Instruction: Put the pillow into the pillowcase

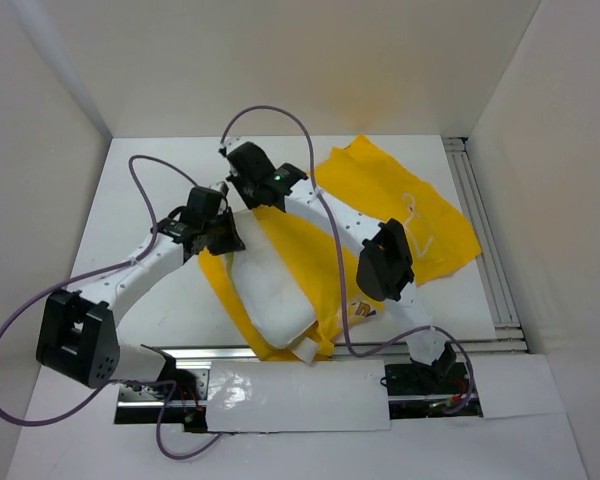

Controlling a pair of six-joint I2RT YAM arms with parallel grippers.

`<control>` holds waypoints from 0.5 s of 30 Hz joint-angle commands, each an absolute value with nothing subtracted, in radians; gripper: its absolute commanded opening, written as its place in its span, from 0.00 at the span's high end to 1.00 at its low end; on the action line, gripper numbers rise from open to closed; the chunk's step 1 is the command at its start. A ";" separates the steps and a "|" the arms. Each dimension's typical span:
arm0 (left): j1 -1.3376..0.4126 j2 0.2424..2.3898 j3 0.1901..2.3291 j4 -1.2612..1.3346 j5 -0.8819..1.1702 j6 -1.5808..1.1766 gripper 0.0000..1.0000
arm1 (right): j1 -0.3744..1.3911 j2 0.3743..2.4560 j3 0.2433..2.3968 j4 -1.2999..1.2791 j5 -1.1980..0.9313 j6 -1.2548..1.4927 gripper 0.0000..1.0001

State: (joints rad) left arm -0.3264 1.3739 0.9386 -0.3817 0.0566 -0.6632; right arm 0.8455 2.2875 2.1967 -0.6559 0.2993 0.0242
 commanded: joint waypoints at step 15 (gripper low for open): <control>-0.532 1.163 1.031 0.247 -0.142 -0.759 1.00 | 0.887 1.931 2.348 -0.594 -0.414 0.290 1.00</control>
State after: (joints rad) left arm -0.5209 1.1515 1.0451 -0.0353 -0.0307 -0.7151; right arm 0.8398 1.9617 2.2955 -0.6750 -0.1913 0.1604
